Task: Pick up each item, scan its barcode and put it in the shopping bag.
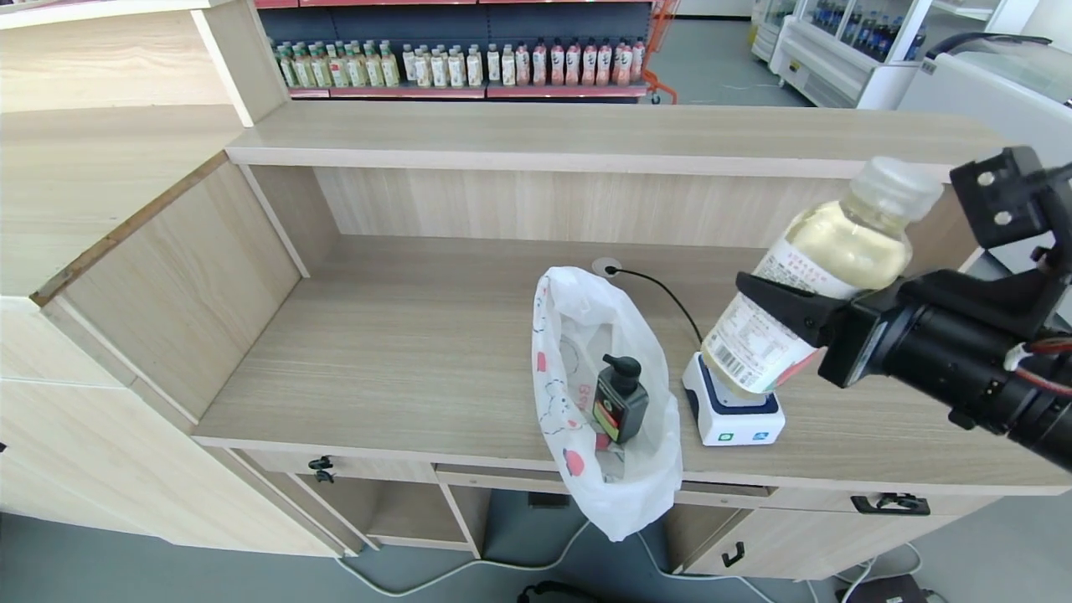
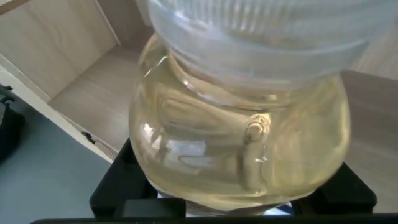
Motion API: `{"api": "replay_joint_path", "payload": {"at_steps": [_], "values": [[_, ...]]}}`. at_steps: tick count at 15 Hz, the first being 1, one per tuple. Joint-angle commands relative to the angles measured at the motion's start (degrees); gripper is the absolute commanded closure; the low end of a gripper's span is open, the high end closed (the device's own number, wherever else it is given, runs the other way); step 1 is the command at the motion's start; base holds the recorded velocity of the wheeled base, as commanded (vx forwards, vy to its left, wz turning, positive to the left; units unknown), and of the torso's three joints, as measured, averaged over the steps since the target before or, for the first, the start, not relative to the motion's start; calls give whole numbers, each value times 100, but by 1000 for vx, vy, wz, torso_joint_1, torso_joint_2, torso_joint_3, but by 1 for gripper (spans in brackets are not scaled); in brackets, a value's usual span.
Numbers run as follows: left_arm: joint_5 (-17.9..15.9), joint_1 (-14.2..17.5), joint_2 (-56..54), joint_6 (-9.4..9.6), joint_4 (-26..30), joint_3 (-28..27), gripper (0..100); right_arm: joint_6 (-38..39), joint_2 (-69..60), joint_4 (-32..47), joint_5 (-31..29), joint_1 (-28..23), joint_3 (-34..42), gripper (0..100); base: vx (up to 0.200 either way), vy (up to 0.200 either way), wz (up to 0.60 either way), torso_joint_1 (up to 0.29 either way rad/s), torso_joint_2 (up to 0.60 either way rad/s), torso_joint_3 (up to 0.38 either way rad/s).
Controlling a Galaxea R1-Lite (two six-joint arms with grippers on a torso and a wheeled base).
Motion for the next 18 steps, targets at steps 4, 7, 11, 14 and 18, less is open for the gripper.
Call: {"api": "replay_joint_path", "payload": {"at_steps": [4, 7, 11, 14, 18], "values": [[-1, -4, -1, -9, 0, 0, 0, 82, 348, -350, 252, 21, 1126, 100, 0, 0, 0, 0, 0, 0], [-1, -4, -1, -9, 0, 0, 0, 20, 813, -1080, 216, -93, 1302, 100, 0, 0, 0, 0, 0, 0], [-1, -4, -1, -9, 0, 0, 0, -41, 1095, -1378, 216, -190, 1530, 100, 0, 0, 0, 0, 0, 0], [-1, -4, -1, -9, 0, 0, 0, -138, 1411, -1677, 216, -216, 1653, 100, 0, 0, 0, 0, 0, 0], [-1, -4, -1, -9, 0, 0, 0, -569, 2281, -3004, 208, -480, 1732, 100, 0, 0, 0, 0, 0, 0]]}}
